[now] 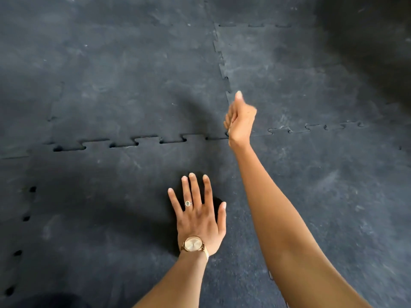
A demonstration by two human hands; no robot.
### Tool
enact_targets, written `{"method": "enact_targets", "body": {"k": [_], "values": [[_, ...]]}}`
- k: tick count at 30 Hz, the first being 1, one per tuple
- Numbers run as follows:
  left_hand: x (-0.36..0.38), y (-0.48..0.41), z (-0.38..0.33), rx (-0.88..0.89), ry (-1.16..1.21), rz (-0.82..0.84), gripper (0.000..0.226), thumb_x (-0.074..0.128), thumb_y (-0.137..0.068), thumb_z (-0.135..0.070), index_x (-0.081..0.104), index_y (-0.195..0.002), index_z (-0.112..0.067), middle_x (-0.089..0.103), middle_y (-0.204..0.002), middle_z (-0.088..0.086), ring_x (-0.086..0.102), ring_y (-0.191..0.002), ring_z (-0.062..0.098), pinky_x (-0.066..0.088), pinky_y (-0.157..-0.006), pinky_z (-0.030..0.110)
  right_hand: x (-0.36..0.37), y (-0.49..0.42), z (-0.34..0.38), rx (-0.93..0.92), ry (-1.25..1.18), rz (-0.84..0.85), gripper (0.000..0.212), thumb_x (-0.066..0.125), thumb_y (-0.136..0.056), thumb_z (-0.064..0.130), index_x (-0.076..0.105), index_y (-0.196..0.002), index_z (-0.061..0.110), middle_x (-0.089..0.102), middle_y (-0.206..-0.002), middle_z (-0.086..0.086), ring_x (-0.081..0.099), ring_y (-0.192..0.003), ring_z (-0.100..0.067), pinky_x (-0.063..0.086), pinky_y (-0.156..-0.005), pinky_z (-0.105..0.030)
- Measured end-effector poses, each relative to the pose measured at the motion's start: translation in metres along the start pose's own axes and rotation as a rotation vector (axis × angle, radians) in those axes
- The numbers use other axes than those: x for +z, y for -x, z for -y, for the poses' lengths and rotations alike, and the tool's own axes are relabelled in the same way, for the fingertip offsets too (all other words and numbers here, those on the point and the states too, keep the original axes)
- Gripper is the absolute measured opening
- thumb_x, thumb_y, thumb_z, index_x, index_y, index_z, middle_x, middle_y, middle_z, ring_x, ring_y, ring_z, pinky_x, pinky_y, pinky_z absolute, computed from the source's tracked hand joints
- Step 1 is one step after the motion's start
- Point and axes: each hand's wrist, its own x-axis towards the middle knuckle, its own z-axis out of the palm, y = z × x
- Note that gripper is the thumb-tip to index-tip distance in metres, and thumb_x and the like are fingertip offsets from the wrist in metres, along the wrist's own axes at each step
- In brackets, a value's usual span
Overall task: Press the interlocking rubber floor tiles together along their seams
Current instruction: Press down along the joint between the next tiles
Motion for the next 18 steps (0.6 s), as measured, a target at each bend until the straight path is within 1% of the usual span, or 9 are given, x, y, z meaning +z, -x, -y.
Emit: {"method": "enact_targets", "body": {"k": [2, 4, 8, 9, 11, 13, 14, 16, 18], "values": [[0.0, 0.0, -0.001, -0.002, 0.005, 0.005, 0.07, 0.028, -0.094, -0.051, 0.024, -0.15, -0.009, 0.018, -0.156, 0.023, 0.012, -0.146, 0.038, 0.009, -0.113, 0.066, -0.002, 0.0, -0.025, 0.057, 0.134, 0.071, 0.052, 0.051, -0.089, 0.037, 0.017, -0.052, 0.025, 0.017, -0.045, 0.009, 0.012, -0.046, -0.011, 0.01, -0.049, -0.03], [-0.002, 0.0, -0.001, -0.004, 0.012, 0.017, 0.07, 0.029, -0.094, -0.051, 0.023, -0.151, -0.01, 0.018, -0.156, 0.023, 0.012, -0.146, 0.038, 0.01, -0.113, 0.066, -0.004, -0.001, -0.035, 0.044, 0.167, 0.128, 0.052, 0.051, -0.092, 0.034, 0.018, -0.052, 0.023, 0.018, -0.044, 0.011, 0.013, -0.045, -0.01, 0.008, -0.05, -0.029], [-0.006, 0.001, -0.001, 0.001, 0.014, 0.031, 0.07, 0.03, -0.094, -0.051, 0.023, -0.151, -0.01, 0.018, -0.156, 0.024, 0.014, -0.145, 0.039, 0.011, -0.112, 0.066, 0.004, 0.001, -0.016, 0.074, 0.255, 0.116, 0.058, 0.049, -0.101, 0.024, 0.019, -0.051, 0.019, 0.02, -0.043, 0.005, 0.015, -0.046, -0.012, 0.011, -0.05, -0.029], [-0.006, 0.0, -0.001, 0.002, 0.021, 0.033, 0.071, 0.03, -0.094, -0.051, 0.023, -0.151, -0.01, 0.018, -0.156, 0.024, 0.015, -0.145, 0.039, 0.011, -0.112, 0.066, 0.011, 0.002, -0.008, 0.087, 0.228, 0.14, 0.057, 0.048, -0.101, 0.023, 0.017, -0.054, 0.019, 0.018, -0.044, 0.004, 0.014, -0.046, -0.012, 0.011, -0.049, -0.027], [-0.006, 0.0, -0.001, 0.001, 0.028, 0.029, 0.071, 0.031, -0.094, -0.051, 0.023, -0.151, -0.01, 0.018, -0.156, 0.023, 0.015, -0.145, 0.039, 0.011, -0.112, 0.066, 0.037, 0.002, 0.011, 0.094, 0.095, 0.227, 0.054, 0.049, -0.098, 0.024, 0.014, -0.058, 0.018, 0.016, -0.046, 0.005, 0.01, -0.043, -0.011, 0.012, -0.045, -0.019], [-0.009, 0.0, -0.001, 0.002, 0.03, 0.044, 0.071, 0.031, -0.093, -0.05, 0.022, -0.151, -0.009, 0.017, -0.156, 0.023, 0.014, -0.145, 0.039, 0.011, -0.112, 0.066, 0.067, -0.001, 0.022, 0.053, -0.042, 0.322, 0.055, 0.05, -0.094, 0.028, 0.017, -0.051, 0.019, 0.017, -0.044, 0.007, 0.01, -0.04, -0.012, 0.015, -0.043, -0.015], [-0.01, 0.0, 0.0, 0.002, 0.034, 0.062, 0.071, 0.029, -0.092, -0.047, 0.021, -0.151, -0.009, 0.017, -0.156, 0.024, 0.014, -0.145, 0.04, 0.011, -0.112, 0.066, 0.08, 0.001, 0.019, 0.053, -0.047, 0.36, 0.056, 0.051, -0.092, 0.029, 0.019, -0.047, 0.021, 0.018, -0.043, 0.007, 0.011, -0.039, -0.012, 0.016, -0.043, -0.015], [-0.012, 0.001, 0.0, 0.01, 0.025, 0.098, 0.074, 0.023, -0.085, -0.042, 0.023, -0.15, -0.007, 0.014, -0.157, 0.025, 0.01, -0.145, 0.042, 0.011, -0.111, 0.068, 0.091, 0.011, -0.007, 0.137, 0.06, 0.362, 0.055, 0.052, -0.088, 0.031, 0.019, -0.044, 0.027, 0.018, -0.045, 0.005, 0.012, -0.041, -0.011, 0.015, -0.046, -0.018], [-0.013, 0.0, 0.003, 0.024, -0.003, 0.139, 0.081, 0.018, -0.076, -0.038, 0.024, -0.15, -0.006, 0.005, -0.157, 0.026, -0.001, -0.146, 0.043, 0.006, -0.11, 0.069, 0.091, 0.019, -0.042, 0.187, 0.201, 0.353, 0.059, 0.053, -0.086, 0.033, 0.019, -0.038, 0.024, 0.019, -0.049, 0.003, 0.015, -0.048, -0.013, 0.013, -0.051, -0.027]]}}
